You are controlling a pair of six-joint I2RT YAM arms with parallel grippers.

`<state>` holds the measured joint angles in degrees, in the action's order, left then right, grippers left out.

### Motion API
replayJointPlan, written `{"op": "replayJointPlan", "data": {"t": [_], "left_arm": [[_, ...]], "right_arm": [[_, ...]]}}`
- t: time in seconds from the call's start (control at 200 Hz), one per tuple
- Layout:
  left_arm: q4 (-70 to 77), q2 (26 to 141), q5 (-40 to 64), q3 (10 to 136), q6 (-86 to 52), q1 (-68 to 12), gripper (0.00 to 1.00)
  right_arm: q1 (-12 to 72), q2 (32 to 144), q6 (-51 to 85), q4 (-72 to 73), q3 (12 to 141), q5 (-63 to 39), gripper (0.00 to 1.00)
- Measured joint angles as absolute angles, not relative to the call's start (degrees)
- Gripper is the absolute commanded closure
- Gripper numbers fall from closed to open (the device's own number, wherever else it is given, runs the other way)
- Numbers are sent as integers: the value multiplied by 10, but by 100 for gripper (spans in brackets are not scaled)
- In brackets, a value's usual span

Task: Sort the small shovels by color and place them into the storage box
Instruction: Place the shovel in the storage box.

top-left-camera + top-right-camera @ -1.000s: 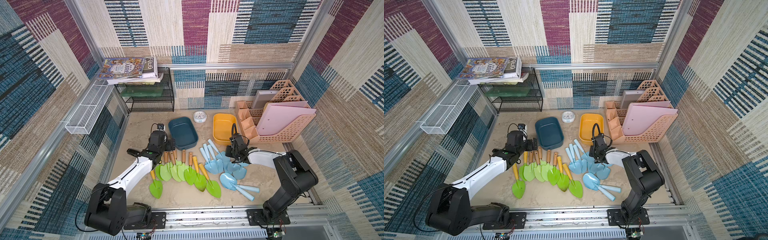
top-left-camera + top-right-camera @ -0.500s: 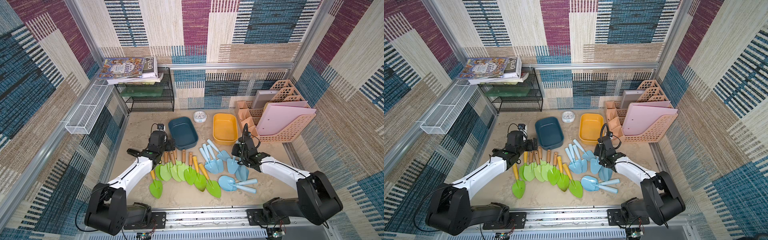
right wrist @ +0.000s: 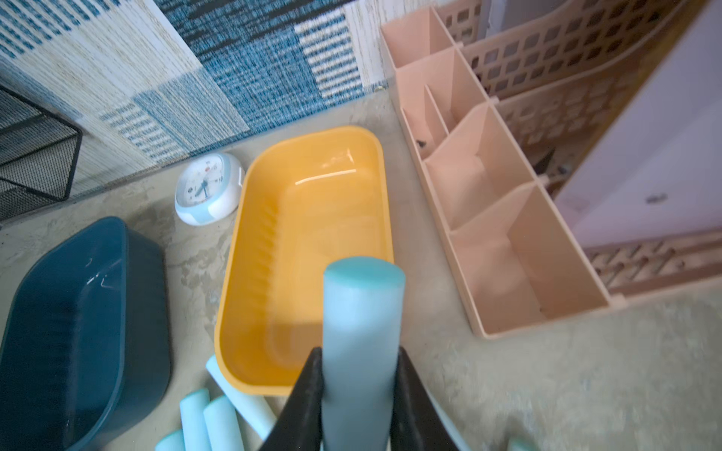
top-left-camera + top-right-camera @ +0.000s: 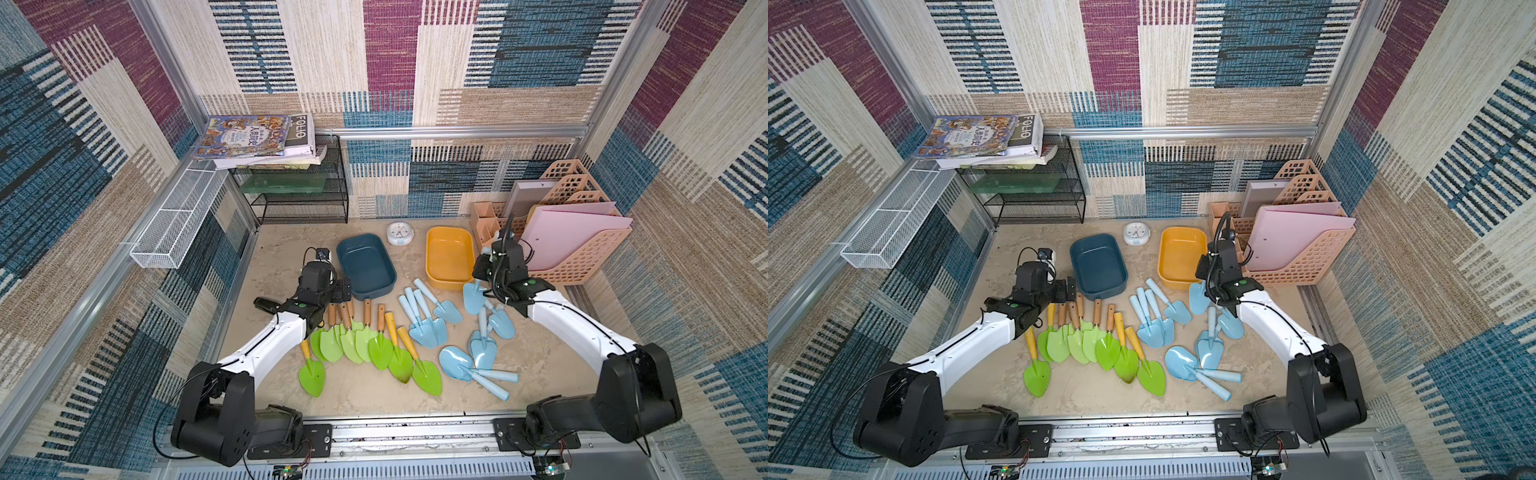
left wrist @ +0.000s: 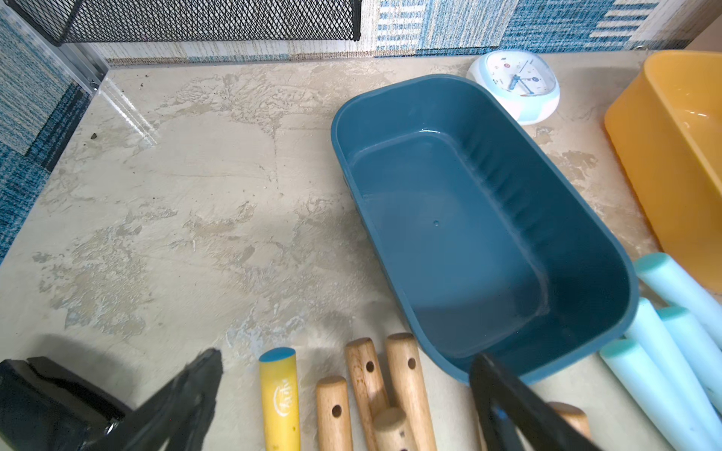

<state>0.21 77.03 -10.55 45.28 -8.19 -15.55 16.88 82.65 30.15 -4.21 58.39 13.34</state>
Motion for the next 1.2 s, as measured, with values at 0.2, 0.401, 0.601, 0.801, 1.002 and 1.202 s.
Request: {"op": "replayJointPlan", "data": {"t": [0.2, 0.401, 0.601, 0.801, 1.002, 1.202], "left_arm": [[-6, 789, -107, 467, -91, -156, 0], [-21, 794, -121, 477, -99, -156, 0], [-32, 799, -123, 480, -101, -156, 0], [-39, 815, -129, 488, -101, -156, 0], [-42, 829, -135, 497, -103, -156, 0], [-51, 831, -137, 499, -107, -156, 0]], "right_arm": [[140, 998, 246, -49, 757, 85, 83], [146, 1139, 218, -63, 882, 54, 84], [150, 1234, 207, -86, 956, 51, 83], [145, 1285, 207, -107, 995, 63, 83], [135, 1308, 207, -125, 1020, 79, 76], [140, 1313, 207, -136, 1027, 84, 59]]}}
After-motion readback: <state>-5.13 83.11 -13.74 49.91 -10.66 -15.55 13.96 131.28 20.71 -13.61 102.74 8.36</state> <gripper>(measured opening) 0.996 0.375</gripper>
